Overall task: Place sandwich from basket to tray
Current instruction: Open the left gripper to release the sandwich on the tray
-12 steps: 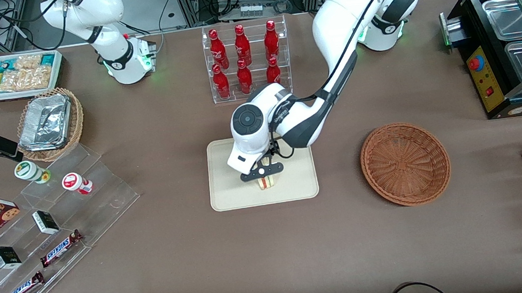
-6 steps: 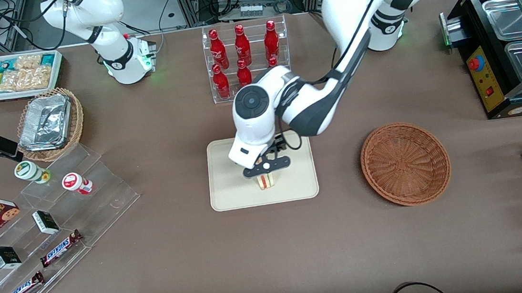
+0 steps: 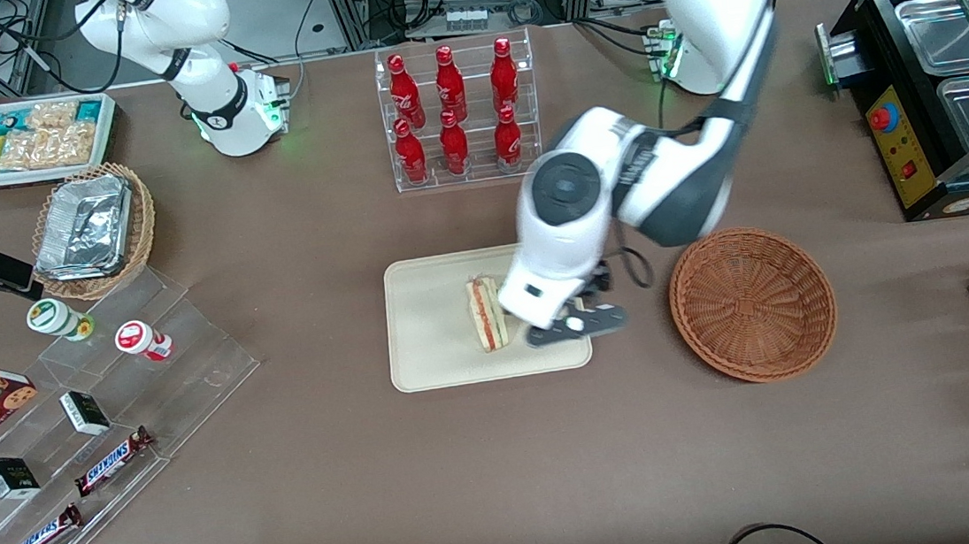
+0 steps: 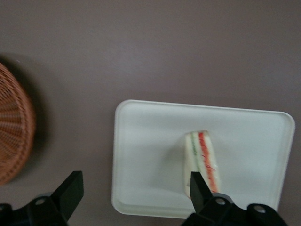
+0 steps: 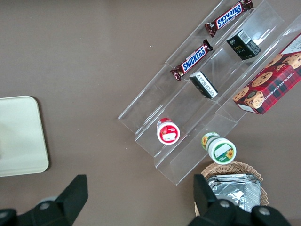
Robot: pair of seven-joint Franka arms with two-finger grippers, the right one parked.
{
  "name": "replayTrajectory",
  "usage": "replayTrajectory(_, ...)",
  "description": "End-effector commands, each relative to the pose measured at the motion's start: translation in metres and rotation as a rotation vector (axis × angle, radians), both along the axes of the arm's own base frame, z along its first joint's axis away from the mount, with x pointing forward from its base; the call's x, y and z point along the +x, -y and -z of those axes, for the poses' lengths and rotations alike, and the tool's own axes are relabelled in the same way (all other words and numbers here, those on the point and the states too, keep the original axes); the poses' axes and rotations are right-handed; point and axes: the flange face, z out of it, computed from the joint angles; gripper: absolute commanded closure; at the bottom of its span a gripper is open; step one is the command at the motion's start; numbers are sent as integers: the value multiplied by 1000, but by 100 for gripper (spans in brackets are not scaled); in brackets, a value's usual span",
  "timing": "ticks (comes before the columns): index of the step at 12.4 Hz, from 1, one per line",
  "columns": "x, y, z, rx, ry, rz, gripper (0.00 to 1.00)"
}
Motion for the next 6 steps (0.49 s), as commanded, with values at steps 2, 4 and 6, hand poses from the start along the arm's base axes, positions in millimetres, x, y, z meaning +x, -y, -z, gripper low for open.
replayTrajectory(2,4,-79,-19,26,-14,78,0)
replayTrajectory(4,6,-122,-29,-4,-37,142,0)
replayTrajectory(6,6,-167,-43,-3,-38,193,0)
